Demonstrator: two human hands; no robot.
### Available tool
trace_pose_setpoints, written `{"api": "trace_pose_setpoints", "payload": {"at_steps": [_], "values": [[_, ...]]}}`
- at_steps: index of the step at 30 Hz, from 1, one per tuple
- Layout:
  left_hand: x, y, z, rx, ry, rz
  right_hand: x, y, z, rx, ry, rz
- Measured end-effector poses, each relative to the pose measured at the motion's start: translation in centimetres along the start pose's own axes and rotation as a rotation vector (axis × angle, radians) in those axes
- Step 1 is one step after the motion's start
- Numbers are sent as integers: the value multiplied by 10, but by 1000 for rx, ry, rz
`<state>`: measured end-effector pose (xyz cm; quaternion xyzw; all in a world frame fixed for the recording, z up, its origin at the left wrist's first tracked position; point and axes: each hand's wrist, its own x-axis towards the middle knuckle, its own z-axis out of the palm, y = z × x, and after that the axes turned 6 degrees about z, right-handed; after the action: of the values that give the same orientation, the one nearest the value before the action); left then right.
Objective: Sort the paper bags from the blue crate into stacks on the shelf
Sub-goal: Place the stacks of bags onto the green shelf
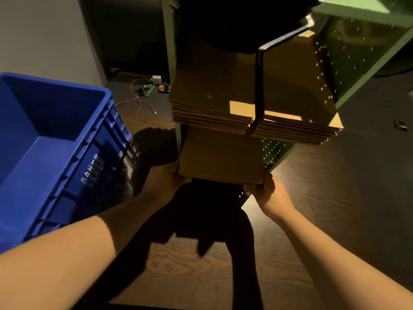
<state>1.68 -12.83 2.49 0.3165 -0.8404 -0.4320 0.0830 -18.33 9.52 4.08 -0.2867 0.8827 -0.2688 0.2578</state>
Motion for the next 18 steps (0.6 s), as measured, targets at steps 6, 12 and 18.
{"api": "trace_pose_setpoints", "payload": {"at_steps": [6,12,18], "values": [[1,1,-2,-21,-25,-10,2,0,3,-22,32,23],[-4,3,4,-51,24,10,4,3,3,-45,67,19],[-7,5,-1,-148,-3,41,-9,8,0,144,-38,-90]]}}
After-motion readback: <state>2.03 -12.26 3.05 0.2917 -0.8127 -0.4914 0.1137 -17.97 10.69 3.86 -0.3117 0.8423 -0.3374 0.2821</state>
